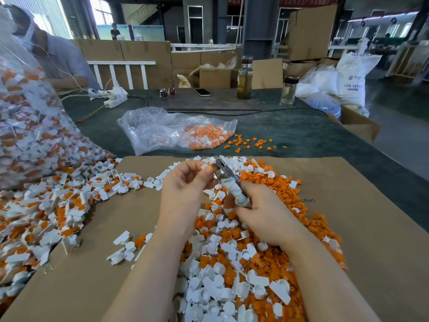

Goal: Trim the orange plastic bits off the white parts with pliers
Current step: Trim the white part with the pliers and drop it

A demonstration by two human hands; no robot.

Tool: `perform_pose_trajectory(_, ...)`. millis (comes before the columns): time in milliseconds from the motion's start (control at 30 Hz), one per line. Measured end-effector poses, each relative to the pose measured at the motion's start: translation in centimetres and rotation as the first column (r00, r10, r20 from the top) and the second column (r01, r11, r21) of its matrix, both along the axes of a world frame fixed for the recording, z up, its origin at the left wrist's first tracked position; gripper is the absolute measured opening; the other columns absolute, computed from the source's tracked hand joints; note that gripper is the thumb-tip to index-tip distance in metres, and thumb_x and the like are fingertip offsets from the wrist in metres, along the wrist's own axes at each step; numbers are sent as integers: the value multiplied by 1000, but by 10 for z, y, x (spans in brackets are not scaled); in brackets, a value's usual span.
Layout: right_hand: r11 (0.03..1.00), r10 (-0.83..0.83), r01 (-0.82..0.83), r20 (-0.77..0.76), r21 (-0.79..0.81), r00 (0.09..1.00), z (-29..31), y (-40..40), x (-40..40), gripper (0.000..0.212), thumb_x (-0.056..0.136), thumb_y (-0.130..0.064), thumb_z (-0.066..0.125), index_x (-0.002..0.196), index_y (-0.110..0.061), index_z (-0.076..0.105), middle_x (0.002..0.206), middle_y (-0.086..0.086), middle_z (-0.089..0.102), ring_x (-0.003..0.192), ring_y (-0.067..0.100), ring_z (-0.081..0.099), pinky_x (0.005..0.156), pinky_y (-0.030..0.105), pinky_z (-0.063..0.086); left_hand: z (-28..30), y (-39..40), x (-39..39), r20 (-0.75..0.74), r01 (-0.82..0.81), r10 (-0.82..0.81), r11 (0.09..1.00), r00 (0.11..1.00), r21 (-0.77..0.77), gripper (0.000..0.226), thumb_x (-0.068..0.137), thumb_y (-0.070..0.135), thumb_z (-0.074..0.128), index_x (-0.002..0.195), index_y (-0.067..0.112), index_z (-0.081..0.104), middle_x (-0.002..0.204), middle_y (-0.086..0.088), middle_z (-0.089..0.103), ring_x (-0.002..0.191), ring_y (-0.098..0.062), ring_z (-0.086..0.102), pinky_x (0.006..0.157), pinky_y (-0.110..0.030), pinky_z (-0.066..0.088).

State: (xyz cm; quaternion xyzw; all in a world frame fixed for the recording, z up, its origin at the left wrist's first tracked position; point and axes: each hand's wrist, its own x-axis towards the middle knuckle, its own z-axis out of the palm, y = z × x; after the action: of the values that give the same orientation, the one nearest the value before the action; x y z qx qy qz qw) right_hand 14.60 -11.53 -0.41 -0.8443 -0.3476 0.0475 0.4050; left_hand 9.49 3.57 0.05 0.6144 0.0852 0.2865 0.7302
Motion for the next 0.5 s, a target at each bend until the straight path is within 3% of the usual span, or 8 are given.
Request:
perform_pose_trajectory(100,999,-41,42,64,-23,997,-4,2,0,19,87,-17,60,80,-34,54,69,-10,59,65,8,58,52,31,48,0,4,1,-83,46,-59,988,995,-146,3,88,7,67,85,8,68,71,3,71,65,-8,67,66,-21,57)
perform_pose_trajectory(167,996,-71,76,107,-47,992,-7,3,1,13,87,-20,60,83,-32,55,70,-10,59,63,7,57,53,31,49,0,11,1,-135,18,-74,928,988,-372,5,90,9,66,93,6,69,78,-4,76,70,-10,72,65,-22,60)
perform_pose_trajectory(233,991,-108,117,134,-61,985,-9,3,3,7,88,-24,59,88,-30,55,73,-8,60,63,9,58,55,33,52,0,24,-1,-179,-96,-13,808,984,-581,14,92,9,64,104,4,67,88,-9,78,81,-14,76,64,-23,61)
perform_pose_trajectory(333,978,-185,201,188,-65,964,-12,2,7,14,89,-26,58,79,-31,49,70,-8,57,61,8,53,50,27,42,0,51,-7,-202,-248,146,634,969,-732,17,96,10,60,111,4,63,87,-10,78,81,-16,76,60,-22,60)
perform_pose_trajectory(500,947,-272,302,226,-109,935,-13,0,11,24,90,-32,60,75,-34,41,70,-12,54,61,6,52,50,20,33,-7,89,-20,-120,-218,343,263,932,-940,26,102,12,49,126,6,56,79,-15,76,75,-21,77,64,-31,62)
